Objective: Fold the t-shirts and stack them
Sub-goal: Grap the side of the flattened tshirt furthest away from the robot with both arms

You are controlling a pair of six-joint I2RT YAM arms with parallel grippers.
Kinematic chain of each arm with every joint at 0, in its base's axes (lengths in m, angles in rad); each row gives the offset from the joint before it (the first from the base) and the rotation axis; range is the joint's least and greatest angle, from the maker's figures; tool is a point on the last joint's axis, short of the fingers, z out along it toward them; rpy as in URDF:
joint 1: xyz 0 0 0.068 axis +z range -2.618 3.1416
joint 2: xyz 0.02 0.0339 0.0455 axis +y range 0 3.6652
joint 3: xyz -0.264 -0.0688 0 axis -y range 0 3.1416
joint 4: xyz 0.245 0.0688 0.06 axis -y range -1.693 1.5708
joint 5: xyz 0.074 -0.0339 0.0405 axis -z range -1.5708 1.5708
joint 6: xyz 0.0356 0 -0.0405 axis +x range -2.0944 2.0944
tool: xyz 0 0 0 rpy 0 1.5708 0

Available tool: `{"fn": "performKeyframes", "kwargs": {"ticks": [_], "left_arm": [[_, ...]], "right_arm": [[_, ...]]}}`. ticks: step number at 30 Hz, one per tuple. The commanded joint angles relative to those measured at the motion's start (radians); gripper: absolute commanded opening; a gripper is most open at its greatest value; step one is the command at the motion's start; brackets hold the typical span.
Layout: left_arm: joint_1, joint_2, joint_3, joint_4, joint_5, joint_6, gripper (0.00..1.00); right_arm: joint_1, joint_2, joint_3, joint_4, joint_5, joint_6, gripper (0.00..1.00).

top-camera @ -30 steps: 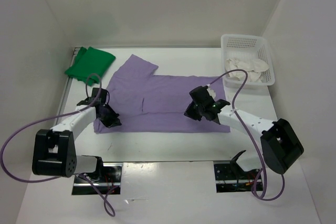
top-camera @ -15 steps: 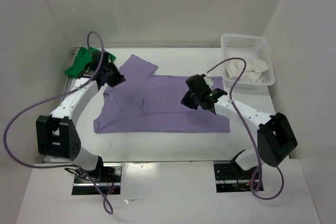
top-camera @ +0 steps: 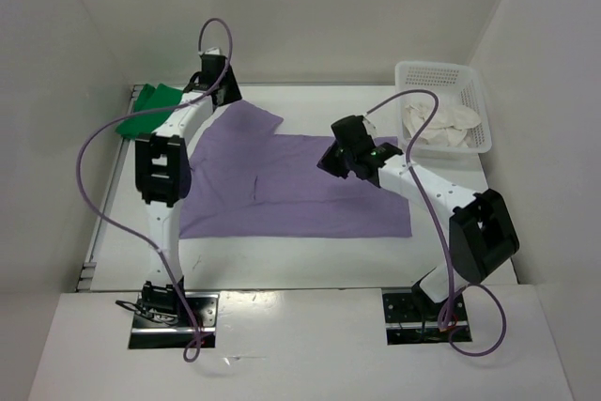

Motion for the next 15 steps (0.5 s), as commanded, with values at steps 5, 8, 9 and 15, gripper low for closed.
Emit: {"fn": "performKeyframes", "kwargs": {"ticks": [5,8,9,15], "left_arm": [[-0.001,0.275,0.411,-0.053,-0.042,0.094,0.62],[-0.001,0.334,0.455,-0.053,-0.053,0.104,0.62],[-0.001,0.347,0.455,-0.053,-0.053,0.105,0.61],[-0.001,0.436,0.529,-0.04,-0.076,0.105,0.59]], "right_arm": [[-0.001,0.006,0.089,0.05,-0.023,-0.037,0.01],[-0.001,0.006,0.107,0.041,-0.023,-0.06,0.01],[-0.001,0.006,0.107,0.032,-0.023,-0.06,0.02],[-0.001,0.015,0.13,0.032,-0.052,-0.08,0.02]]}}
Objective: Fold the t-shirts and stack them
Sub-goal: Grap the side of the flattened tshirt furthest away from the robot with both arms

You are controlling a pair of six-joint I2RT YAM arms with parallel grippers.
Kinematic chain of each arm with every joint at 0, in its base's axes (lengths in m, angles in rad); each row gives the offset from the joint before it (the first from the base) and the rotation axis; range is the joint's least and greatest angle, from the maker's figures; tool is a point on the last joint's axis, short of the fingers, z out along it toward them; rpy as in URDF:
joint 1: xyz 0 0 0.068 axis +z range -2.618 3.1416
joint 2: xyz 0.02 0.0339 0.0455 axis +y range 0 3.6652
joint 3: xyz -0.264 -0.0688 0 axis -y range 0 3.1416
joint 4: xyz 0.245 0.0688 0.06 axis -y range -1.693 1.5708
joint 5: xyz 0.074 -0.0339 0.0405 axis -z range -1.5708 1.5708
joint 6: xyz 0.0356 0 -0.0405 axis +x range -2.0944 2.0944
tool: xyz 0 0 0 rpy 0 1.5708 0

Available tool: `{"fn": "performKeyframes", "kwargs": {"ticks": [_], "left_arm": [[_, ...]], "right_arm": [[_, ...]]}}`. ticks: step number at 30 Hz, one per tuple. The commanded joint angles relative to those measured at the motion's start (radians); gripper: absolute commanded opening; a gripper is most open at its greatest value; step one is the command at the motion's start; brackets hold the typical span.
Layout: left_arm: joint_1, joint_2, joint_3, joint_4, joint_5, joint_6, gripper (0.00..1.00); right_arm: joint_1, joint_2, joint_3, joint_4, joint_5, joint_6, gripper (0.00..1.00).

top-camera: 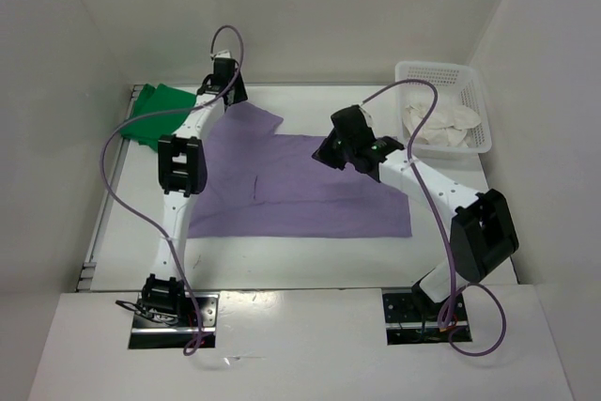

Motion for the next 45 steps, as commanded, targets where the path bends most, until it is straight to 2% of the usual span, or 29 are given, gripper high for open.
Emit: {"fn": "performKeyframes", "kwargs": {"ticks": [1,6,20,24,26,30,36,45], "left_arm": [[-0.001,0.048,0.073,0.02,-0.025,0.031,0.56],[-0.001,0.08,0.094,0.029,-0.025,0.041,0.5],[-0.001,0.123,0.15,0.075,-0.071,0.07,0.54],[-0.001,0.134,0.172,0.066,-0.05,0.079,0.39],[-0.001,0.143,0.193,0.066,-0.036,0.09,0.35],[-0.015,0.153,0.207,0.031,-0.055,0.142,0.35],[-0.015,0.162,0.233,0.008,-0.065,0.153,0.52],[-0.015,0.171,0.242,-0.052,-0.004,0.182,0.52]], "right_arm": [[-0.001,0.005,0.05,0.021,-0.017,-0.027,0.02],[-0.001,0.025,0.05,0.021,-0.048,-0.036,0.02],[-0.001,0.025,0.023,0.021,-0.057,-0.055,0.02],[-0.001,0.025,0.062,0.001,-0.048,-0.064,0.03],[-0.001,0.025,0.084,-0.008,-0.039,-0.064,0.03],[-0.001,0.0,0.138,-0.033,-0.017,-0.082,0.03],[-0.052,-0.085,0.174,-0.079,-0.017,-0.091,0.03],[-0.135,-0.181,0.141,-0.151,-0.026,-0.11,0.06]]}}
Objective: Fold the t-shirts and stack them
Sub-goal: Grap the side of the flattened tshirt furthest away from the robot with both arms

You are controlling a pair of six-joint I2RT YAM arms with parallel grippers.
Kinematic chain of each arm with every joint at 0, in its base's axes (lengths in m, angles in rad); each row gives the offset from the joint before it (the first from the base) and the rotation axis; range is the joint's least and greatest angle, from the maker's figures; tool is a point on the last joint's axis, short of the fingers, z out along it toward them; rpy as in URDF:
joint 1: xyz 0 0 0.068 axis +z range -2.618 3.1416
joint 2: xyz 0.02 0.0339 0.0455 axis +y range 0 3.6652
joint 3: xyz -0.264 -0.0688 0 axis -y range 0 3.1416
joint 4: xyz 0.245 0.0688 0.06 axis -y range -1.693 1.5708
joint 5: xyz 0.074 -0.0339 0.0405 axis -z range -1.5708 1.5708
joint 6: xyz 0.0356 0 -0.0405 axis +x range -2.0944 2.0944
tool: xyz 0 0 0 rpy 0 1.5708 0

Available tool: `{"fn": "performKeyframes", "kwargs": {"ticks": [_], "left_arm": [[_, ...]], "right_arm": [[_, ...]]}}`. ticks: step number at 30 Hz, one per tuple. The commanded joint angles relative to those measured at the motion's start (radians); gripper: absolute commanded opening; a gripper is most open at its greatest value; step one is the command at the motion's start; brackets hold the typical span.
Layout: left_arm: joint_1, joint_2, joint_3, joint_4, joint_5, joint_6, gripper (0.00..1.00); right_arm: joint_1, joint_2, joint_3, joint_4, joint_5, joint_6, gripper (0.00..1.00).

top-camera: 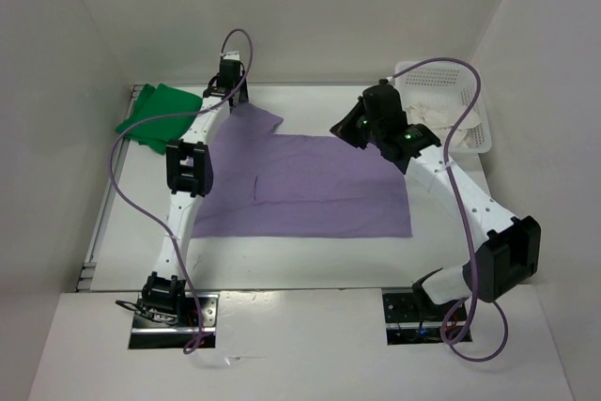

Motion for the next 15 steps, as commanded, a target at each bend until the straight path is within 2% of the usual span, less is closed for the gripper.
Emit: {"fn": "performKeyframes", "kwargs": {"ticks": [1,6,12,15], "left_arm": [[-0.002,0.028,0.044,-0.015,0.029,0.044,0.52],[-0.002,0.037,0.054,-0.015,0.04,0.044,0.52],[-0.002,0.037,0.045,-0.015,0.059,0.053,0.49],[-0.002,0.037,0.036,-0.004,0.07,0.062,0.44]], "right_arm": [[-0.037,-0.049,0.001,-0.046,0.009,-0.024,0.06],[-0.059,-0.076,-0.021,-0.068,-0.002,-0.024,0.06],[-0.082,-0.104,0.053,-0.134,0.01,-0.044,0.06],[-0.102,-0.104,0.083,-0.164,0.021,-0.053,0.06]]}}
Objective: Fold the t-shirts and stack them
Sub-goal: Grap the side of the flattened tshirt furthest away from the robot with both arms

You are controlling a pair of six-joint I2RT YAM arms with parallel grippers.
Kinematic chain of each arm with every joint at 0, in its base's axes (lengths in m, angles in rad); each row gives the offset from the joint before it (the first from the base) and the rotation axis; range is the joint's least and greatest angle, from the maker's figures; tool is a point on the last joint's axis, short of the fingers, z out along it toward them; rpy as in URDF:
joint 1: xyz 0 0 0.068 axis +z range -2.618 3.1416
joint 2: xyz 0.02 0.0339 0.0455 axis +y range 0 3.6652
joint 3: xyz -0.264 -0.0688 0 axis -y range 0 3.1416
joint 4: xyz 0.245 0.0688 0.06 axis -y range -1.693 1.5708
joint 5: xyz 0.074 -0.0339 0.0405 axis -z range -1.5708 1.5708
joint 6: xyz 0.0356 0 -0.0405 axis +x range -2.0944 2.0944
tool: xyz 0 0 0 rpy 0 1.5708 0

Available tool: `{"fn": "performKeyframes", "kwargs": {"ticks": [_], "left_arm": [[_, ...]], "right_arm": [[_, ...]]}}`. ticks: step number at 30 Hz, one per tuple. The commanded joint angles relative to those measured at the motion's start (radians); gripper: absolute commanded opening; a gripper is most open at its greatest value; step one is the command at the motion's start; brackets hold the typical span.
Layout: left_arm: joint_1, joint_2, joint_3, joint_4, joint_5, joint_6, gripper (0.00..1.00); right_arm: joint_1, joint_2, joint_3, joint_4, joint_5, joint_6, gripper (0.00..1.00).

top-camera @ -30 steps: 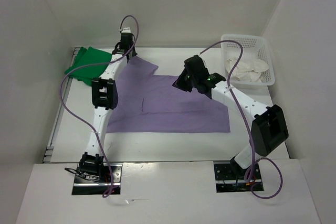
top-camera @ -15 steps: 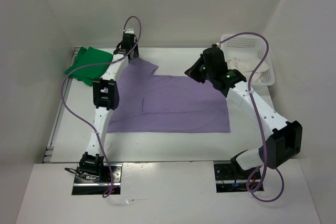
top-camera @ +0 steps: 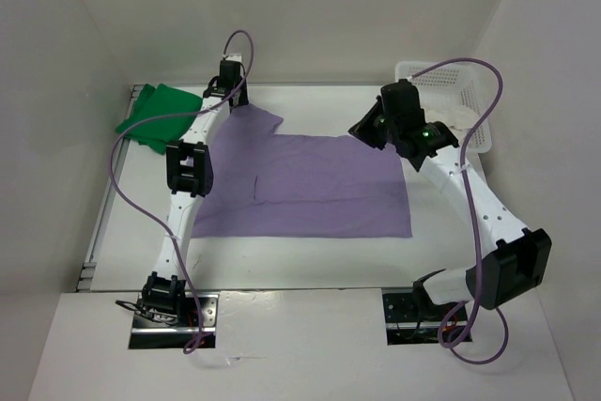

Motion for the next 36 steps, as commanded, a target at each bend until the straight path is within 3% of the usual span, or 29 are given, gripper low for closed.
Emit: {"fn": "performKeyframes", "kwargs": {"ticks": [1,9,17,22,24,26,28,32,36], "left_arm": [[-0.002,0.031,0.032,0.023,0.028,0.028,0.44],[-0.002,0.04,0.032,0.023,0.028,0.028,0.28],[-0.012,0.05,0.043,0.013,0.018,0.037,0.06],[-0.012,0.031,0.043,-0.005,-0.018,0.012,0.03],[-0.012,-0.006,0.009,-0.005,-0.018,0.012,0.25],[-0.012,-0.041,-0.009,-0.034,-0.049,0.012,0.33],[-0.002,-0.053,-0.078,-0.045,-0.049,0.012,0.49],[-0.002,-0.053,-0.088,-0.057,-0.049,-0.012,0.66],[-0.002,-0.062,-0.009,-0.037,-0.049,-0.023,0.71]], "right_arm": [[-0.028,-0.049,0.086,-0.056,0.02,-0.036,0.06],[-0.091,-0.059,0.108,-0.076,0.03,-0.045,0.07],[-0.091,-0.039,0.117,-0.076,0.03,-0.056,0.08],[-0.091,-0.039,0.108,-0.065,0.02,-0.056,0.1],[-0.091,-0.039,0.097,-0.055,-0.009,-0.056,0.1],[-0.091,-0.029,0.086,-0.043,-0.026,-0.045,0.1],[-0.091,-0.029,0.062,-0.032,-0.041,-0.036,0.1],[-0.091,-0.065,0.013,-0.022,-0.062,-0.036,0.1],[-0.091,-0.086,-0.023,-0.022,-0.085,-0.036,0.1]]}}
